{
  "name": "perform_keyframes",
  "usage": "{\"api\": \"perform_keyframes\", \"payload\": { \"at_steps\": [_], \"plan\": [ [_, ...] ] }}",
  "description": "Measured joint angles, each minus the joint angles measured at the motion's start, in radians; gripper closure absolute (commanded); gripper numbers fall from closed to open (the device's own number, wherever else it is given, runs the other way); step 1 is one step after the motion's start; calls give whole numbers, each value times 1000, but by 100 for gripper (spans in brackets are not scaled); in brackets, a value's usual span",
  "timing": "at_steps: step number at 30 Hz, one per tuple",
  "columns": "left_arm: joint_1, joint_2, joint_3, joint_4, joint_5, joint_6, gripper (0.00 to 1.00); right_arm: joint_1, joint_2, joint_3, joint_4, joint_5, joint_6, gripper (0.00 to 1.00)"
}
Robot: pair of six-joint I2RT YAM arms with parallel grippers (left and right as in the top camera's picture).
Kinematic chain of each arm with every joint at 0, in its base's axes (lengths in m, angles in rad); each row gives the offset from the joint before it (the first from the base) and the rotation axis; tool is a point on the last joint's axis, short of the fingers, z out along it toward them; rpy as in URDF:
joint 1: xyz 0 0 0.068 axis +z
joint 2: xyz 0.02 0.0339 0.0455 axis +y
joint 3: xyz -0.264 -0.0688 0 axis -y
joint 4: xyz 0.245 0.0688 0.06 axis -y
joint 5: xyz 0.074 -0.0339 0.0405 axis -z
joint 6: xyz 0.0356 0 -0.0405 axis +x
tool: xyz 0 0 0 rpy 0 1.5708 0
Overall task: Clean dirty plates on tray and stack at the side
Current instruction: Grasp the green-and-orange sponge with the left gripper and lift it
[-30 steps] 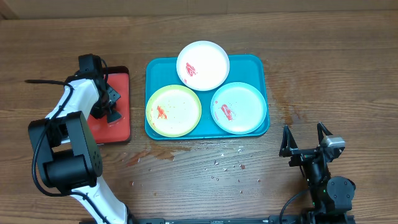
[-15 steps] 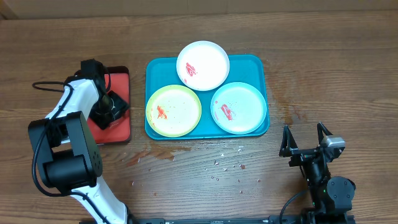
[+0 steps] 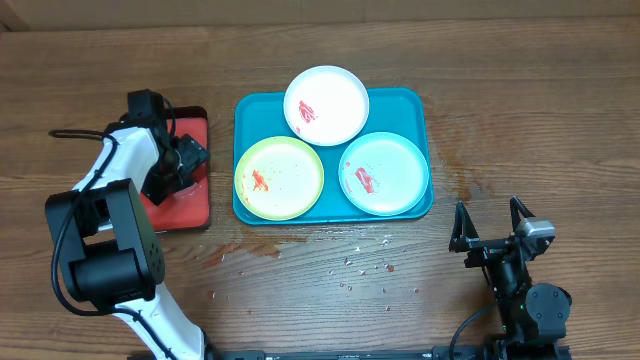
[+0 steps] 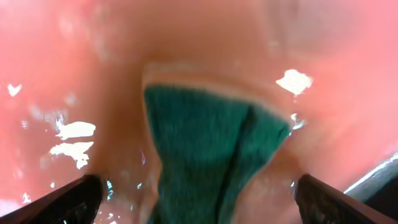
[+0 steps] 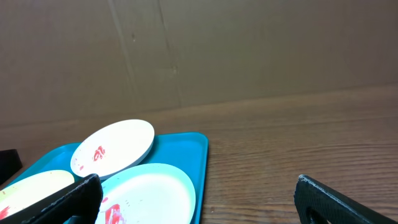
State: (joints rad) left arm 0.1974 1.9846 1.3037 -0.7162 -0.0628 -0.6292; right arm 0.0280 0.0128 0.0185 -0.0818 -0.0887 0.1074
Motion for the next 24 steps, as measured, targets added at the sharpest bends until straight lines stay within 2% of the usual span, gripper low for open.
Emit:
{"api": "perform_keyframes", "payload": {
  "at_steps": [2, 3, 4, 5, 9, 15, 19, 24],
  "plan": [
    [0, 0, 0, 11, -10, 0, 0, 0, 0, 0, 0, 0, 0, 0],
    [0, 0, 0, 13, -14, 0, 9, 0, 0, 0, 1, 0, 0, 0],
    [0, 0, 0, 15, -18, 0, 30, 0, 0, 0, 1, 0, 0, 0],
    [0, 0, 0, 17, -19, -3, 42, 0, 0, 0, 0, 0, 0, 0],
    [0, 0, 0, 18, -29, -2, 74, 0, 0, 0, 1, 0, 0, 0],
    [0, 0, 2, -32, -29, 0, 95, 0, 0, 0, 0, 0, 0, 0],
    [0, 0, 50, -137, -32, 4, 96, 0, 0, 0, 0, 0, 0, 0],
    [0, 0, 225, -298, -32, 12, 96, 0, 0, 0, 1, 0, 0, 0]
  ]
}}
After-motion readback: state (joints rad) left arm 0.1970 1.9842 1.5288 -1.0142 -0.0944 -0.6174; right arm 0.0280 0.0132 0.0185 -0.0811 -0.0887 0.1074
